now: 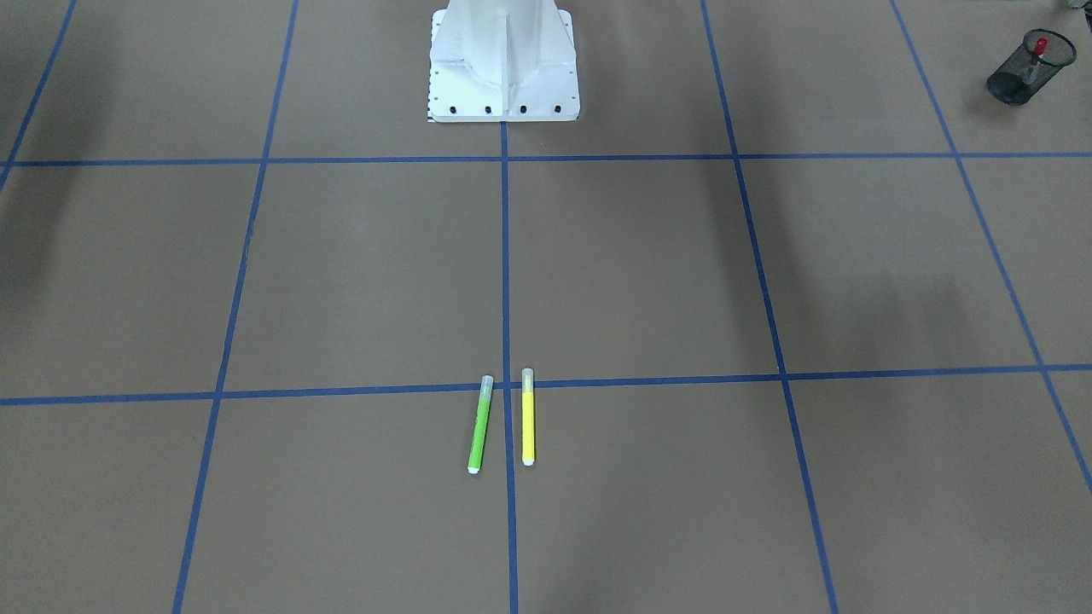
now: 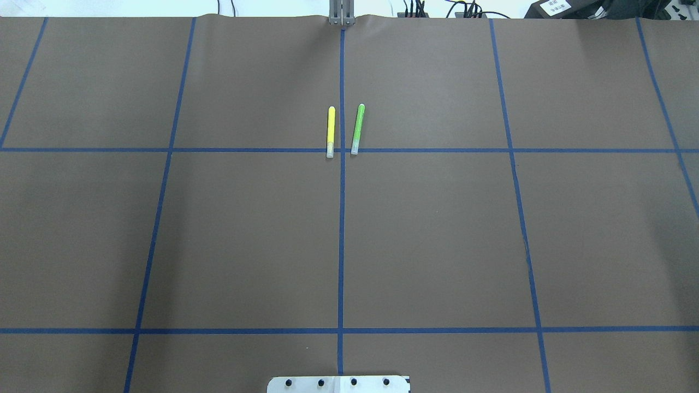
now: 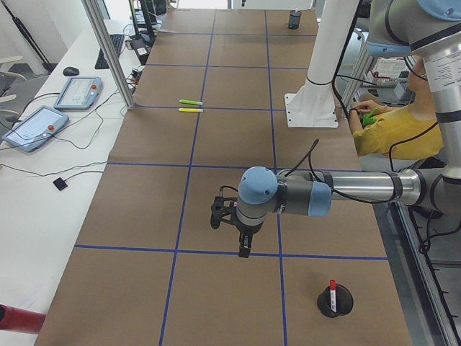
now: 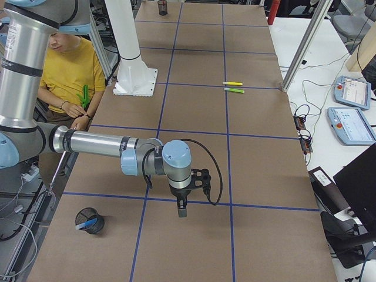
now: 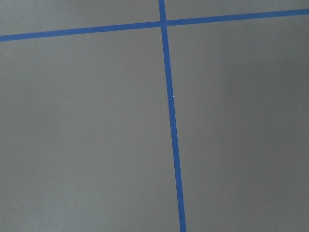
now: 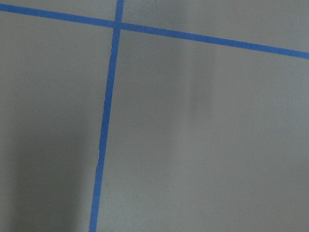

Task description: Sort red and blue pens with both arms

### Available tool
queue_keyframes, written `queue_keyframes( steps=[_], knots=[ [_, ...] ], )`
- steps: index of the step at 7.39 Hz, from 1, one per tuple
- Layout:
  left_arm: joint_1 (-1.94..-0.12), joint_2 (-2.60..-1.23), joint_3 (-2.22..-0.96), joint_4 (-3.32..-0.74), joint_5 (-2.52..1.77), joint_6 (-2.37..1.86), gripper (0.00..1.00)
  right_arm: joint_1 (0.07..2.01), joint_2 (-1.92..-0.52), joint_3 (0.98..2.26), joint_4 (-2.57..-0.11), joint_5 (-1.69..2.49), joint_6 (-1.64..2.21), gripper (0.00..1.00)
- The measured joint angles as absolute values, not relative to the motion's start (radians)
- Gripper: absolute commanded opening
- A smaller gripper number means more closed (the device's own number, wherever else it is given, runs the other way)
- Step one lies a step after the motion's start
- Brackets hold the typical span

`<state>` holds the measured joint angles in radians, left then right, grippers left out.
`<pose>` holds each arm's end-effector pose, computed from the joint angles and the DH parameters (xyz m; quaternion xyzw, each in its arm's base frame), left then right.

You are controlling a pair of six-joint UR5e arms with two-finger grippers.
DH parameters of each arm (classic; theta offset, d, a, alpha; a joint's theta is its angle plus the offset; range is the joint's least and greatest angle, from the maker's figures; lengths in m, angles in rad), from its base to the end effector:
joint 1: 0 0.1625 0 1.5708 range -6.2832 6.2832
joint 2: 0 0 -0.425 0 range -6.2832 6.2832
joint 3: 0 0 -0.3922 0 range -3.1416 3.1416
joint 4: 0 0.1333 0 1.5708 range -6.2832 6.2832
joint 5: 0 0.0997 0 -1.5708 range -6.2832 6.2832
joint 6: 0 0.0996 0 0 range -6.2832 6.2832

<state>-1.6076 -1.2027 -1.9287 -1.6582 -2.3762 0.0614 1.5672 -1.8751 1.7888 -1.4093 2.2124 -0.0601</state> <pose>-0.0741 -0.3415 0.6241 0.0547 0.3894 0.0264 0.9191 0.0724 -0.3691 0.6739 0.0446 -0.3140 -0.0420 0.9475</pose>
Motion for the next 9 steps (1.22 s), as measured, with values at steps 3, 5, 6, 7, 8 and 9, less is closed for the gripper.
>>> queue_keyframes(
  steps=[3,5,6,7,8,9],
  knots=[
    [-1.608,-1.202,-1.928,-1.658,-2.376,0.062,1.0,1.568,-1.876,1.801,-1.406,2.215,-0.063,0.99],
    [-1.608,-1.202,-1.927,-1.658,-2.376,0.062,1.0,1.568,-1.874,1.803,-1.406,2.216,-0.063,0.99],
    [-1.608,-1.202,-1.927,-1.658,-2.376,0.063,1.0,1.568,-1.873,1.804,-1.406,2.217,-0.064,0.99],
    [-1.608,-1.202,-1.928,-1.657,-2.376,0.063,1.0,1.568,-1.873,1.804,-1.406,2.218,-0.064,0.99],
    [-1.608,-1.202,-1.928,-1.657,-2.376,0.063,1.0,1.568,-1.873,1.804,-1.406,2.218,-0.064,0.99],
    [-1.608,-1.202,-1.928,-1.658,-2.376,0.063,1.0,1.568,-1.873,1.804,-1.407,2.219,-0.064,0.99]
  ],
)
